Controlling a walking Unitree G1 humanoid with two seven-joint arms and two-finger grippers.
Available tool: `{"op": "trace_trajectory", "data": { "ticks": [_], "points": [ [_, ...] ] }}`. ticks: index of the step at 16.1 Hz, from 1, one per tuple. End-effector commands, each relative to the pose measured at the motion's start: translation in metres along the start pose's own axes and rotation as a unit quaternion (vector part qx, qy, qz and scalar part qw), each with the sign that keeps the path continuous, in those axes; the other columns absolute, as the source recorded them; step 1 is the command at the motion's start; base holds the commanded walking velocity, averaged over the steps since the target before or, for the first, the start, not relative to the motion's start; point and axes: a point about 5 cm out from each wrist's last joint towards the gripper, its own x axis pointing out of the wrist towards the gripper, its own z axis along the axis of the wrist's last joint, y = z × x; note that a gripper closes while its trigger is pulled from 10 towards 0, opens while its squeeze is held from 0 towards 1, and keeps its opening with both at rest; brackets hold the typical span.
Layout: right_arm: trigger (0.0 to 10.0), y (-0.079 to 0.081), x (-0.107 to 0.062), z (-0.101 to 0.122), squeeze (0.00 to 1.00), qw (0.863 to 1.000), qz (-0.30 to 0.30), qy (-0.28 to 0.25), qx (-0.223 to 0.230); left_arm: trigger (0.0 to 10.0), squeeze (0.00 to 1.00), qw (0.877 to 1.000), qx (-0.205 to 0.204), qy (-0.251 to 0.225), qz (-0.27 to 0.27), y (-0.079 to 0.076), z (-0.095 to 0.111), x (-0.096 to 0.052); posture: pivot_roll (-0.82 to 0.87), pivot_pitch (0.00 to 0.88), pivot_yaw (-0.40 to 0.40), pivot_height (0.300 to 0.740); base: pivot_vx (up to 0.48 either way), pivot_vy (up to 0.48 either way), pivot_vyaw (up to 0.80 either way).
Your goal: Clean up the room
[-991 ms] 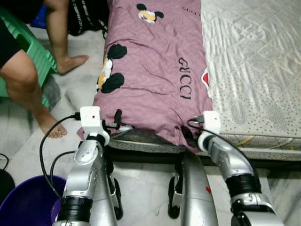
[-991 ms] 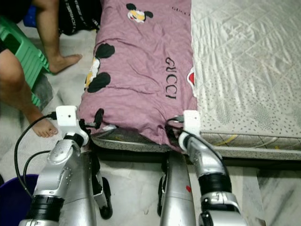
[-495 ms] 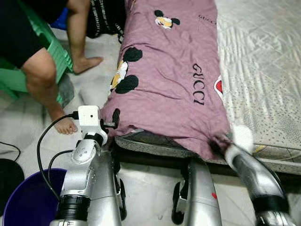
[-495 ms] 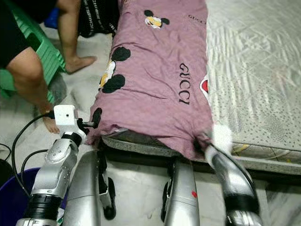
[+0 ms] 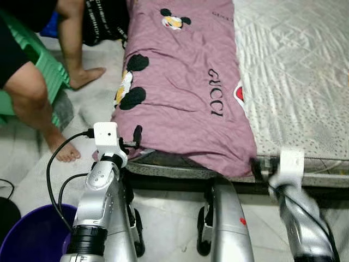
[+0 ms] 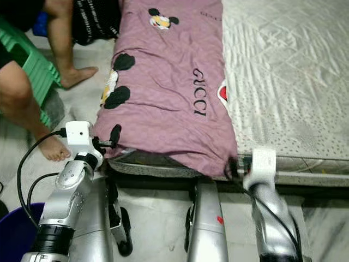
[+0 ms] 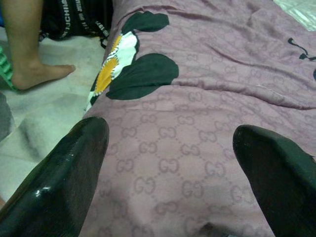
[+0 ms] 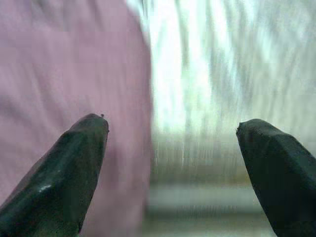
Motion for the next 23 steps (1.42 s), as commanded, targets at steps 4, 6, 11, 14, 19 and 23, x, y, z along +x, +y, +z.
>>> {"op": "trace_trajectory", "data": {
  "ticks": [4,6,11,14,19,23],
  "points": [
    [10.0,0.022,-0.002,0.012,1.0,0.998,0.052,-0.033,-0.026,10.0,0.0,1.0,0.002,0.004,0.006,0.002,-0.004,-0.001,-0.03,0.225,-0.01,0.554,0.0,0.0,0.0],
    [10.0,0.016,-0.01,-0.021,1.0,0.997,0.051,0.058,-0.029,10.0,0.0,1.0,0.001,0.003,0.007,0.002,-0.004,-0.002,-0.03,0.227,-0.01,0.554,0.0,0.0,0.0],
    [10.0,0.007,-0.016,-0.06,1.0,0.98,0.039,0.192,-0.033,10.0,0.0,1.0,0.002,0.005,0.001,0.001,-0.003,0.002,-0.04,0.222,0.0,0.554,0.0,0.0,0.0],
    [10.0,0.002,-0.005,-0.055,1.0,0.98,0.023,0.193,-0.052,10.0,0.0,1.0,0.003,0.004,0.001,0.001,-0.003,0.004,-0.03,0.213,-0.002,0.554,0.0,0.0,0.0],
    [10.0,-0.021,0.016,-0.027,1.0,0.984,-0.074,0.129,-0.1,10.0,0.0,1.0,0.004,0.001,0.007,0.003,-0.003,0.004,-0.03,0.203,-0.008,0.554,0.0,0.0,0.0],
    [10.0,-0.031,0.018,-0.017,1.0,0.984,-0.116,0.093,-0.094,10.0,0.0,1.0,0.005,-0.001,0.008,0.004,-0.002,0.005,-0.03,0.202,-0.006,0.554,0.0,0.0,0.0]
  ]
}}
